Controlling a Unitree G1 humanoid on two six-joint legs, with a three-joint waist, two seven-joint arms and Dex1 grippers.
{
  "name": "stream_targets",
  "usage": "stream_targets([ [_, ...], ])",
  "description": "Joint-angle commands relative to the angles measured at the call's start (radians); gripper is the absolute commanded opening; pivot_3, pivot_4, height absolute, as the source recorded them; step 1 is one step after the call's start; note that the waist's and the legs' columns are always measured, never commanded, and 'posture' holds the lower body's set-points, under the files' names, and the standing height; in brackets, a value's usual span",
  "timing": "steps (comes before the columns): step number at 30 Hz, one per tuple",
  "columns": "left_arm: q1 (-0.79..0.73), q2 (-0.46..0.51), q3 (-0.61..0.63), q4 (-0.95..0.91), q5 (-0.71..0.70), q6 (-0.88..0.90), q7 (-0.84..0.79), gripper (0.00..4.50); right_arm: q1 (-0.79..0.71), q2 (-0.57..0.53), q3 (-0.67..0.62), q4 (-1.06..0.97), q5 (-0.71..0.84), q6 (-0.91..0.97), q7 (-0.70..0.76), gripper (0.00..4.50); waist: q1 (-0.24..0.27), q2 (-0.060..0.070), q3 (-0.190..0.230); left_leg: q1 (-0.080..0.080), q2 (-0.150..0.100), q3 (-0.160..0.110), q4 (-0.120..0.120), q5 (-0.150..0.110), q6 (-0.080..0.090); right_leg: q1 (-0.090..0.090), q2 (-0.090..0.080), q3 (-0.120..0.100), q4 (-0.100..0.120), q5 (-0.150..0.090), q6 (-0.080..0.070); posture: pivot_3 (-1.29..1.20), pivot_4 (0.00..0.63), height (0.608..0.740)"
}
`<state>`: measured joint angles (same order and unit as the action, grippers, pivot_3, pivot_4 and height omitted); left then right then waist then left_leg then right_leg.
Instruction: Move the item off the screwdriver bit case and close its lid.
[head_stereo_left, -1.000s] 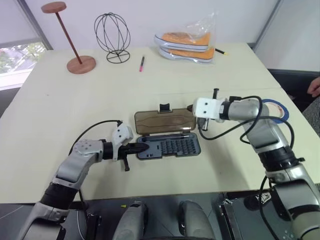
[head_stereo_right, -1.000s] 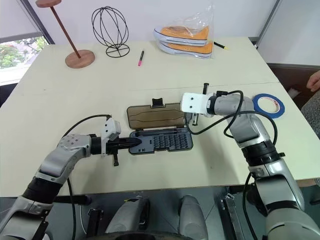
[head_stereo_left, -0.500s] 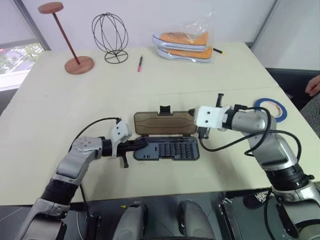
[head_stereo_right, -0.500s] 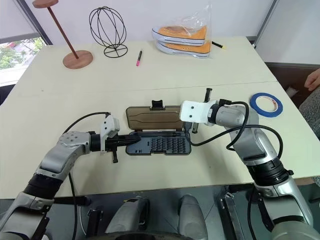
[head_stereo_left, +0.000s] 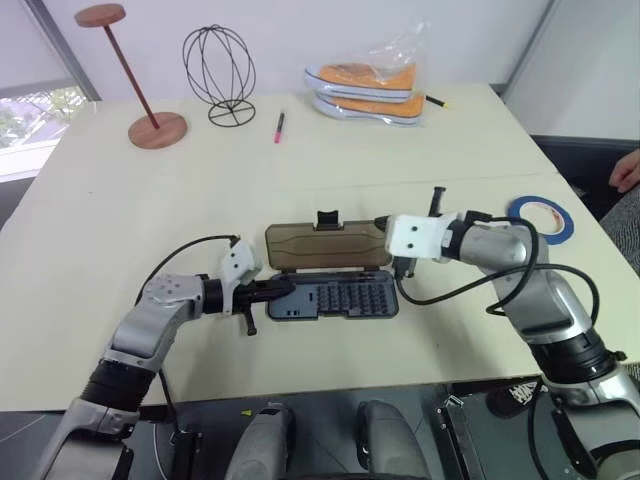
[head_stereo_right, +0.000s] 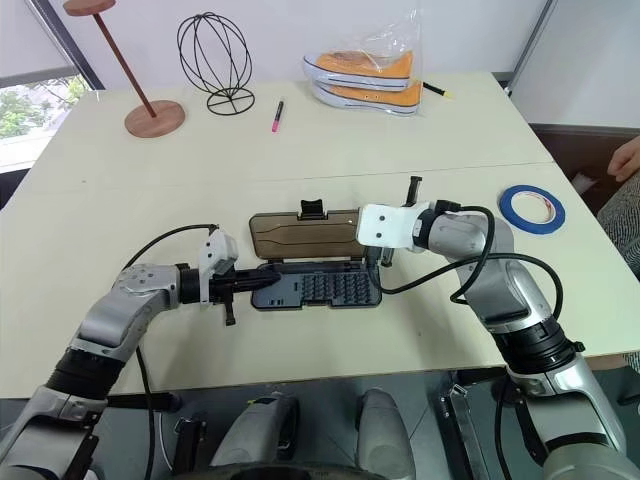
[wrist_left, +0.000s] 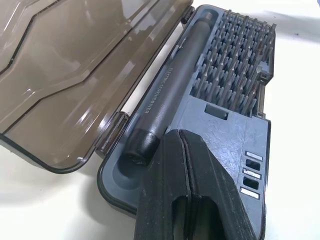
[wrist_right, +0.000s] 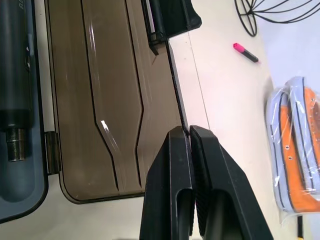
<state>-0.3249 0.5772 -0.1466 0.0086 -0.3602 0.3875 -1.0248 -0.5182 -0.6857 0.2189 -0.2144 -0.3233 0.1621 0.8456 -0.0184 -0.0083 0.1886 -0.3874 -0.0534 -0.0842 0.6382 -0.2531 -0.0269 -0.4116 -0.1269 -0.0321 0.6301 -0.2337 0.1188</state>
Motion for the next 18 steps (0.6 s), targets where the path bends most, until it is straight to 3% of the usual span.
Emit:
stream_targets([
  [1, -0.043, -0.006, 0.089, -0.04, -0.059, 0.075, 0.053, 0.0, -0.001, 0.006, 0.015, -0.034, 0.007, -0.041, -0.003, 0.05, 0.001, -0.001, 0.001, 0.0, 0.0, 0.0, 0.0, 0.0, 0.0, 0.0, 0.0, 0.0, 0.0, 0.0, 0.0, 0.0, 0.15, 0.74],
  [13, -0.222, -0.031, 0.269, -0.172, -0.314, 0.309, 0.128, 0.0, 0.005, -0.004, 0.015, -0.017, 0.004, -0.068, -0.004, 0.05, 0.004, -0.004, 0.002, -0.004, -0.001, 0.0, 0.0, 0.0, 0.0, -0.003, 0.0, 0.0, -0.001, 0.0, 0.001, 0.0, 0.15, 0.74],
  [18, -0.35, -0.049, 0.375, -0.054, -0.376, 0.342, 0.216, 0.0, 0.001, -0.007, 0.015, -0.011, 0.003, -0.076, -0.002, 0.05, 0.005, -0.006, 0.004, -0.004, -0.001, 0.0, 0.001, 0.0, 0.0, -0.003, 0.0, -0.001, -0.001, 0.0, 0.0, 0.0, 0.15, 0.74],
])
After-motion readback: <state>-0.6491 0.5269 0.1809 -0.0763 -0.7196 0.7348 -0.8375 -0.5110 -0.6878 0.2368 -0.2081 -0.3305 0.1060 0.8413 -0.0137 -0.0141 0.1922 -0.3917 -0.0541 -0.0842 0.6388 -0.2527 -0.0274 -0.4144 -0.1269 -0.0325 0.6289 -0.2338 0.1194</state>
